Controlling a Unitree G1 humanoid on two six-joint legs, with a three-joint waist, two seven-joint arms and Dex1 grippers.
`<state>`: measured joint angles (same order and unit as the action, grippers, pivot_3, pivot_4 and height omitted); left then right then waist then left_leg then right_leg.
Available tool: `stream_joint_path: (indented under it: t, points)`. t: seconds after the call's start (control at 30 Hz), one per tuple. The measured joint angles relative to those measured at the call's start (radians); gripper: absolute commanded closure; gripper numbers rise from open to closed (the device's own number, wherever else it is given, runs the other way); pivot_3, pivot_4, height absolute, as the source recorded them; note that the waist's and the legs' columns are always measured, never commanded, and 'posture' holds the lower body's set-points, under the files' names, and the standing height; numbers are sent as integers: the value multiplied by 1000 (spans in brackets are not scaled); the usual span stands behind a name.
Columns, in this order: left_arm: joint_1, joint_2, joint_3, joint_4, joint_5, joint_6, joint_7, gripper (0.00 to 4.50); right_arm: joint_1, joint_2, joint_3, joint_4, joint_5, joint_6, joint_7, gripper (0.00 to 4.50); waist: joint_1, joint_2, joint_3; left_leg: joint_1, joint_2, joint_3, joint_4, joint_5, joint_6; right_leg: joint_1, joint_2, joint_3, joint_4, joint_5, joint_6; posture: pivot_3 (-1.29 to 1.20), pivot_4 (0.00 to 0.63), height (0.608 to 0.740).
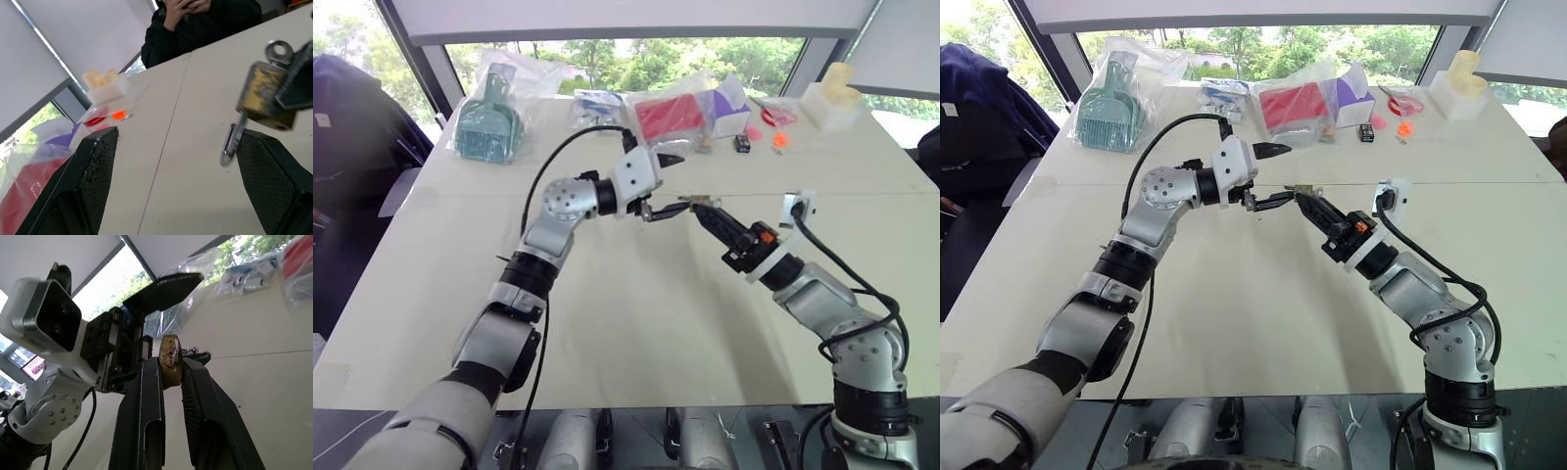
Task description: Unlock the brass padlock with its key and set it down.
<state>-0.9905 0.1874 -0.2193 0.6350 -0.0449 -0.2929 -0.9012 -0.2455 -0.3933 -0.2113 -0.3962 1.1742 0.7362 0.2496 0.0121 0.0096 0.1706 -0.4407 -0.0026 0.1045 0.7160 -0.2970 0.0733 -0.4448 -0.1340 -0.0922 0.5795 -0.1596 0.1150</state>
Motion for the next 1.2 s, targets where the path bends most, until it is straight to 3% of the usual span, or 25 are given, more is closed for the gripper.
stream_joint_path:
  t: [0.7,0.97,1.2]
  points:
    - [28,21,1,59,55,-77,76,707,8,20,19,-17,12,18,-19,4490,0,0,0,0,0,0,0,0,0,0,0,0,0,0,0,0,150,735]
    - [101,92,3,12,74,-13,102,707,34,44,-16,3,77,21,-34,4490,0,0,0,0,0,0,0,0,0,0,0,0,0,0,0,0,150,735]
    - [260,192,45,-189,30,209,73,707,86,48,-57,186,96,67,-88,4490,-2,0,0,0,0,0,0,1,-2,-1,0,0,1,0,0,0,150,735]
